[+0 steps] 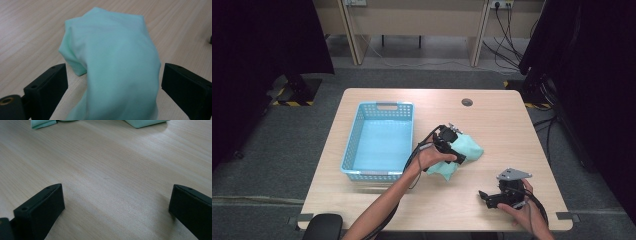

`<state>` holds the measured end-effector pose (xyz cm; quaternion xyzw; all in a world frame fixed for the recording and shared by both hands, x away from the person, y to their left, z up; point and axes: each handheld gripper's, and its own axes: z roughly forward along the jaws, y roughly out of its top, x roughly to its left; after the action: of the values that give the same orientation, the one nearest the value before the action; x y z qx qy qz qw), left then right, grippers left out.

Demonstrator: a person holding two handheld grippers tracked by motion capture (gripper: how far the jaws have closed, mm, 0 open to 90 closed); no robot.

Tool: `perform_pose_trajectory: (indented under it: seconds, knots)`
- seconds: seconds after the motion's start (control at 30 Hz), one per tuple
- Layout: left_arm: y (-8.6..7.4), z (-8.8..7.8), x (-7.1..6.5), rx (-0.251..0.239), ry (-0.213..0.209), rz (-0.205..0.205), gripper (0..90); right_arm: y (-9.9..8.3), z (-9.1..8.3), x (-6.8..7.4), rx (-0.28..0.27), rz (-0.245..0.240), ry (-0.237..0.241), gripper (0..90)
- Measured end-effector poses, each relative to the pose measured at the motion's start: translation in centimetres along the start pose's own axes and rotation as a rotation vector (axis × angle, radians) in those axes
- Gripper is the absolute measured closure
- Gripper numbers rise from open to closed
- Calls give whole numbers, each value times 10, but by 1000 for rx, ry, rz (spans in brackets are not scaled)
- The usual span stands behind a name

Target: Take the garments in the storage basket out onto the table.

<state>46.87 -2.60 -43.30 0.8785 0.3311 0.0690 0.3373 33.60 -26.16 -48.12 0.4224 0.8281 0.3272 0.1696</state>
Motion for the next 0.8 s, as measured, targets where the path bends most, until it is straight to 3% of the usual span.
perform_pose_trajectory:
  seconds: [0.8]
  knots:
    - [1,-44,6,-105,-9,-5,62,0,0,0,-1,-1,0,3]
